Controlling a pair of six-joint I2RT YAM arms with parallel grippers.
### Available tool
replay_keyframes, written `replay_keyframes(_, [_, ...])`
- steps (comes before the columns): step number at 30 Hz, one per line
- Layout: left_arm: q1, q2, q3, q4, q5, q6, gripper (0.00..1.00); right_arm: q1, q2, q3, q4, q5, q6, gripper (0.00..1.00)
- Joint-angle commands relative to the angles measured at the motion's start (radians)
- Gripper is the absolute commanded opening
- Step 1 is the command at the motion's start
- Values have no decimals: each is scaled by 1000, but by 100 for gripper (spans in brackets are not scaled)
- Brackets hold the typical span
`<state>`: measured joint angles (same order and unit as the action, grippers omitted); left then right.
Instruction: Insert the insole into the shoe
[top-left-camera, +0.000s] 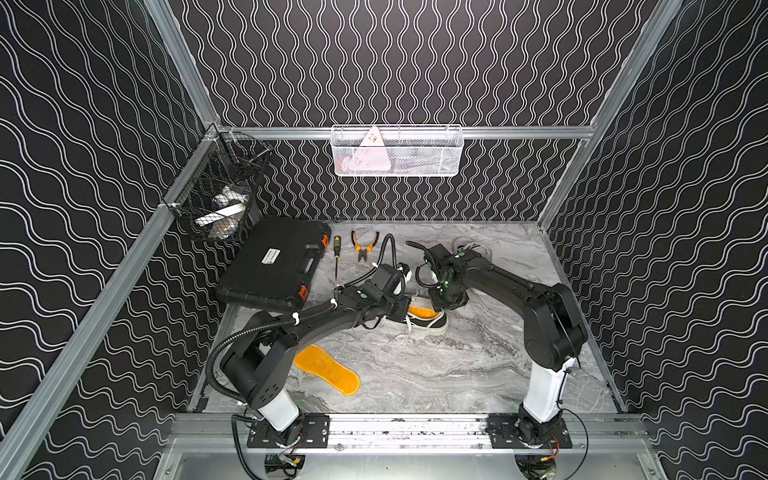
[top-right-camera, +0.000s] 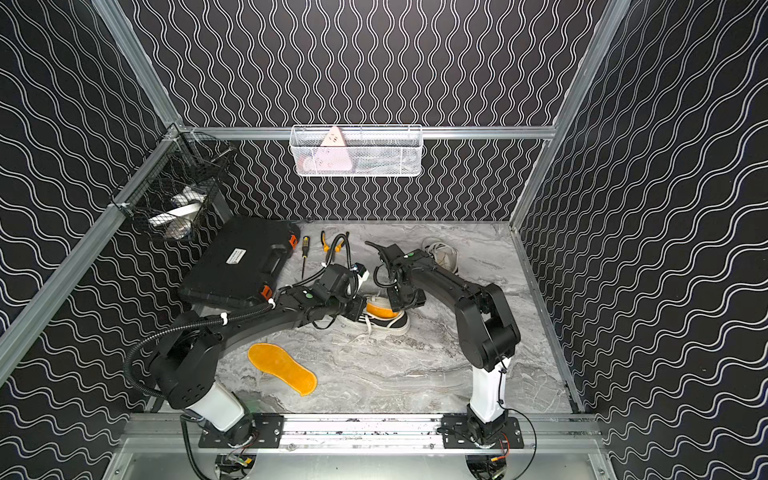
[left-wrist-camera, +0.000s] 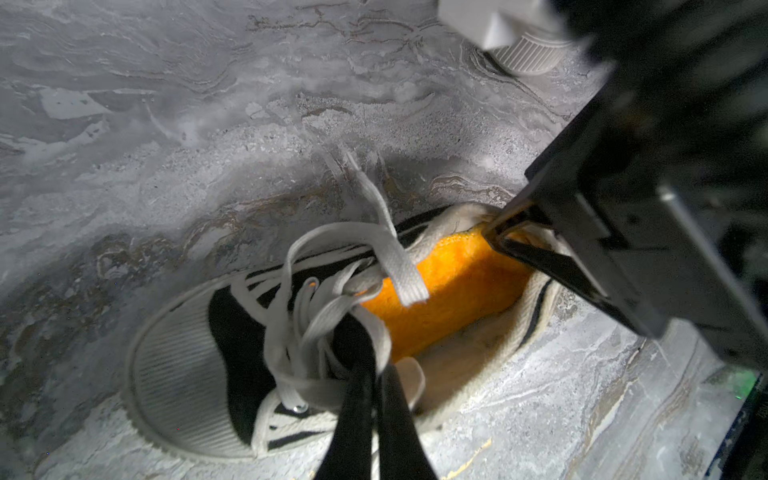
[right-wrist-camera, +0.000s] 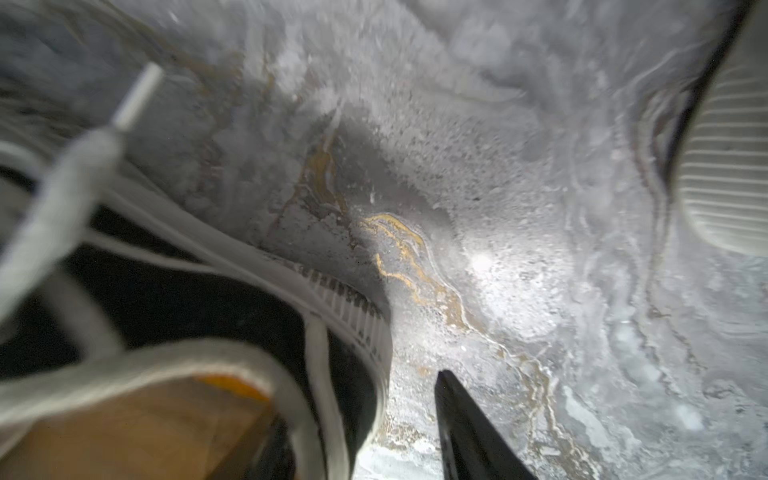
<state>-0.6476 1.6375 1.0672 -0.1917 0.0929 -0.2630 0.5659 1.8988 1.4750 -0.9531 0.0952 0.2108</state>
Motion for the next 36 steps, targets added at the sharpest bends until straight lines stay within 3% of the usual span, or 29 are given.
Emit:
replay_keyframes(1, [2, 3, 12, -9, 0, 20, 0, 0, 5, -24, -9, 5, -19, 51])
replay_keyframes(9, [1, 8, -3, 21, 4, 11, 0, 1, 78, -66, 14, 57, 57, 29])
replay_keyframes(12, [2, 4, -3, 23, 5, 9, 0, 18, 85, -33, -41, 64, 68, 28])
replay_keyframes(14, [1, 3, -3, 24, 5, 8, 0, 20, 85, 3, -68, 38, 79, 33])
replay_keyframes(16, [1, 4, -6, 31, 9, 5, 0, 16, 75, 38, -73, 21, 91, 48])
replay_keyframes(18, [1, 8, -6, 34, 14, -1, 0, 13, 81, 74, -86, 17, 90, 52])
replay_keyframes(24, [2, 8, -3, 28, 8, 5, 0, 10, 118, 90, -150, 17, 35, 45])
replay_keyframes(29, [1, 9, -4, 35, 4, 5, 0, 13, 149, 2, -176, 26, 22, 44])
replay_keyframes(33, [2, 9, -1, 34, 3, 5, 0, 32, 146, -43, -144, 14, 38, 51])
replay_keyframes(36, [2, 7, 0, 29, 2, 8, 0, 29, 116, 3, -128, -72, 53, 56])
